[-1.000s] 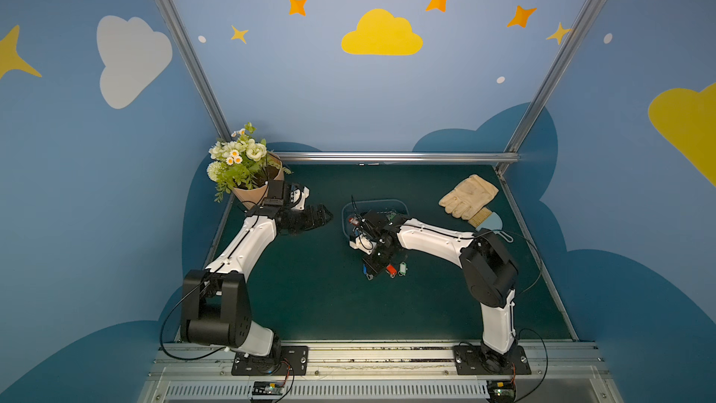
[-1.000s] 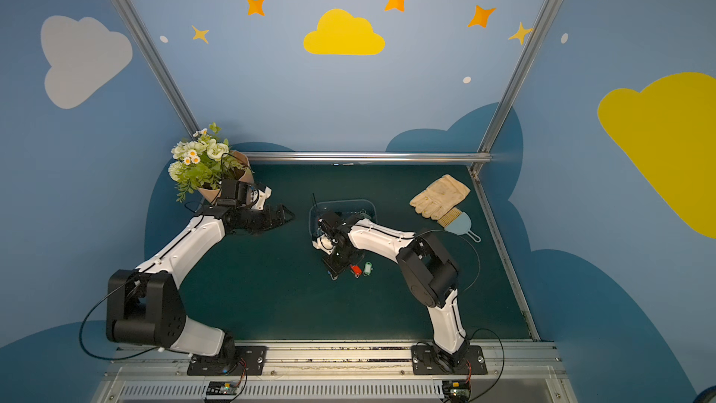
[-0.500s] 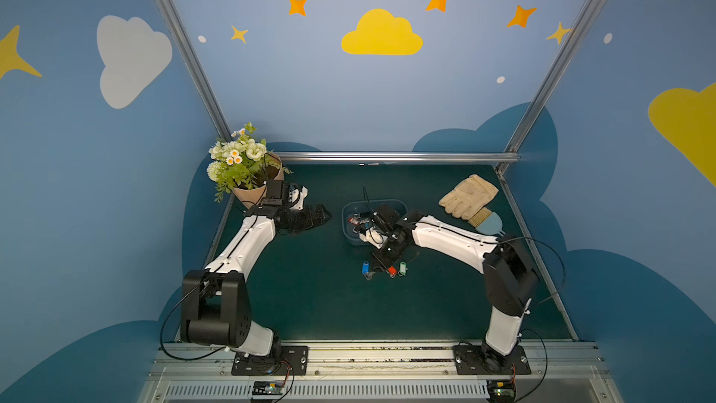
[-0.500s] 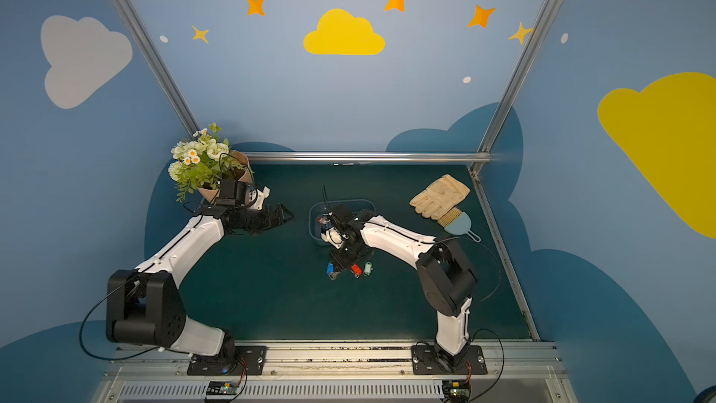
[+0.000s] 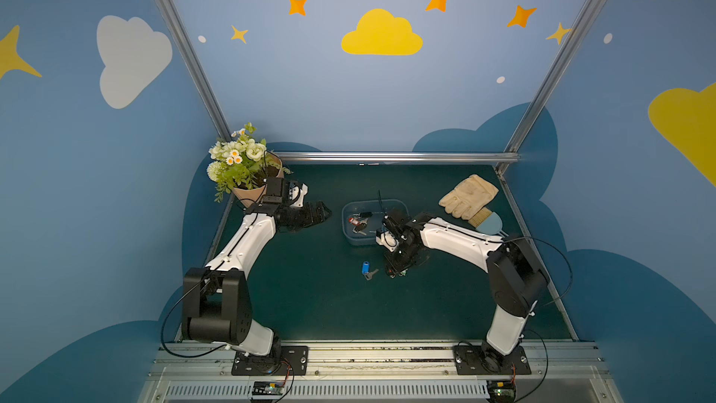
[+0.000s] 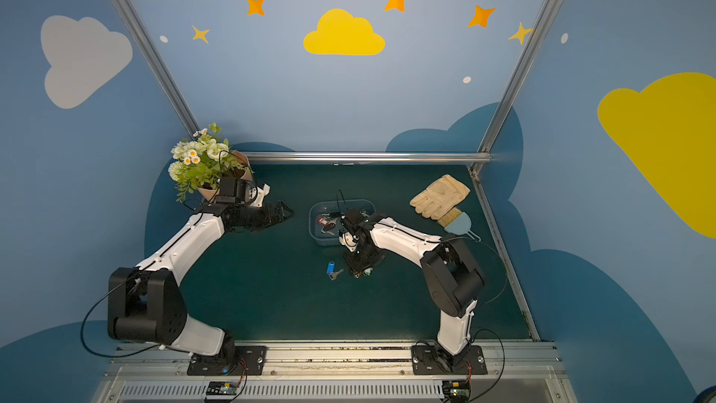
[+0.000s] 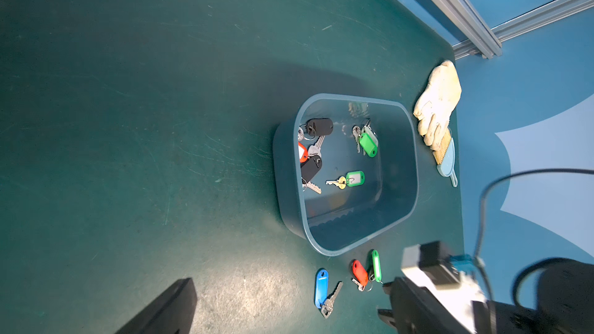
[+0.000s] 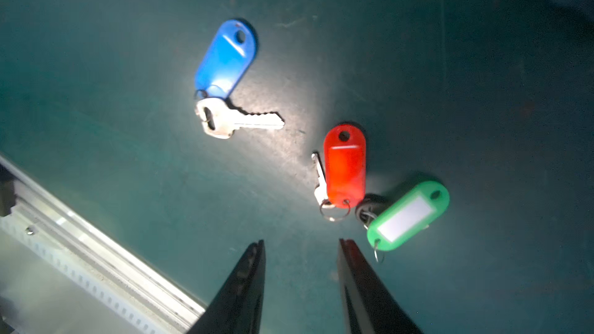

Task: Take the keys out of the storage box
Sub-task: Adjust the key at the center of the board.

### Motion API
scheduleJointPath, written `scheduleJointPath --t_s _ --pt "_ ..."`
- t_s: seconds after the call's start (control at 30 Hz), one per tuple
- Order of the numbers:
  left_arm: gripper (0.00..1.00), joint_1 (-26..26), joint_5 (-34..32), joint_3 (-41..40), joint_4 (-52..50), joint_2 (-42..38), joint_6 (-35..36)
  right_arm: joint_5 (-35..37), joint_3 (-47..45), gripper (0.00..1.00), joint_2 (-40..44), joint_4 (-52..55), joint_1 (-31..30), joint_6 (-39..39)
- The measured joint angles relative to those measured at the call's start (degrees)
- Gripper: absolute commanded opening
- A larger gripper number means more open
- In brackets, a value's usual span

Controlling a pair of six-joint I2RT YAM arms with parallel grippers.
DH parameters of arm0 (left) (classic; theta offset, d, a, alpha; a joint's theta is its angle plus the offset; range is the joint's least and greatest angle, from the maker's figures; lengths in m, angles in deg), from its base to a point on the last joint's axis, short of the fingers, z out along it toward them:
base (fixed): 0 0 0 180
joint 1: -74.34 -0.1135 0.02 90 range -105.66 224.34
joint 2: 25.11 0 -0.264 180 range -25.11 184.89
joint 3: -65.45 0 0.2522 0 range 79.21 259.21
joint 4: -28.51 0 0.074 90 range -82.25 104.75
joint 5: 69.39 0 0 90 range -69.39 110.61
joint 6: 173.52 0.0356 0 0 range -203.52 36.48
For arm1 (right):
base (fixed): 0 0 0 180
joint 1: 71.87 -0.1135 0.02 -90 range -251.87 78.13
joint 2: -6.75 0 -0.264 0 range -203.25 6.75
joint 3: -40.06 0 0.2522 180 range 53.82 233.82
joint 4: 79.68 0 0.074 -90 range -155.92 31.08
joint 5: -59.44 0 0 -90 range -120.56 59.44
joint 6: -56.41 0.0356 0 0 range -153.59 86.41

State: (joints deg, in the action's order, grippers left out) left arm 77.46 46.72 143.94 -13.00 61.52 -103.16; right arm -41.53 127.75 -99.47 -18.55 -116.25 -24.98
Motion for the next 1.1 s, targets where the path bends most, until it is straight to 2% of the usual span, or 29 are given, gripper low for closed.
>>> scheduleJointPath --t_s 0.47,0.83,1.1 --pt "1.0 -0.2 -0.2 0.0 0.0 0.0 0.1 1.9 4.0 0.32 -5.7 0.0 -1.2 1.4" --pt "1.0 -0.7 -0.3 0.0 -0.1 0.0 0.7 1.2 7.8 0.32 -9.0 -0.8 -2.2 1.3" --pt "1.0 -1.0 -0.4 0.0 -0.2 0.0 1.2 0.9 8.1 0.34 -7.7 -1.2 -3.0 -0.1"
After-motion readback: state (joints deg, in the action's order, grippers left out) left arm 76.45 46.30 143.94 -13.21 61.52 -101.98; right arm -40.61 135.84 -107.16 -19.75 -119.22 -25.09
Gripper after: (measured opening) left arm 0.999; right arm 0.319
